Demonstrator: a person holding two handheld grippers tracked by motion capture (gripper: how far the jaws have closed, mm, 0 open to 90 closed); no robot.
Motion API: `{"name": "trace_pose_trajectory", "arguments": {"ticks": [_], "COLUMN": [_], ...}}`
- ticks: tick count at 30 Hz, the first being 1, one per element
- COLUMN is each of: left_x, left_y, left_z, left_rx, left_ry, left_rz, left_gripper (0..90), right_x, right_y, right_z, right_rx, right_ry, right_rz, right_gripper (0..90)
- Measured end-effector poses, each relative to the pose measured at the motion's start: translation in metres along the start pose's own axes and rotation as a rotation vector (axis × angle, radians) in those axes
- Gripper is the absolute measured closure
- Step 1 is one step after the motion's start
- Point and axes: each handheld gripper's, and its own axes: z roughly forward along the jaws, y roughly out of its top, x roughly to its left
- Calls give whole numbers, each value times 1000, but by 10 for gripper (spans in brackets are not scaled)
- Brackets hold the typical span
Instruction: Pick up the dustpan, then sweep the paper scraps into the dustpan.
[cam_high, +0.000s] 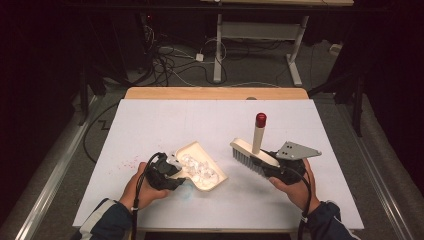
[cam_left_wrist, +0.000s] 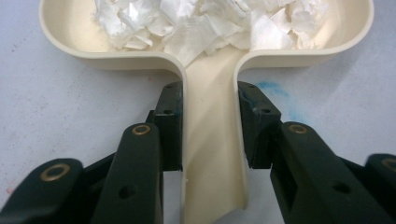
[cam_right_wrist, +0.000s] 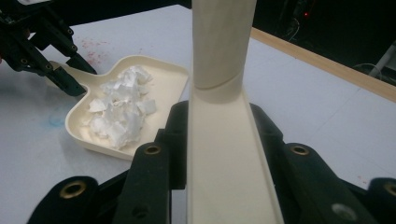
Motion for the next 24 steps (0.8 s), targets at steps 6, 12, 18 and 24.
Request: {"name": "trace_pose_trajectory", "arguments": {"ticks": [6,12,18,24], "left_x": [1,4,8,12], "left_y": [-3,-4,-6,-8], "left_z": [-2,-3,-6,-9], "left_rx": [-4,-8,-10,-18], "left_ry": [5,3,19,34], "left_rz": [-9,-16,-24,-43], "left_gripper": [636,637,637,636], "right_x": [0,2,4,2], "right_y": [3,6,7,4], "right_z": [-5,-8,-16,-30], "right_rx": [4,7,0,15], "right_ry": [3,21,26,26], "right_rz": [-2,4,19,29], "right_gripper": [675,675,675,675]}}
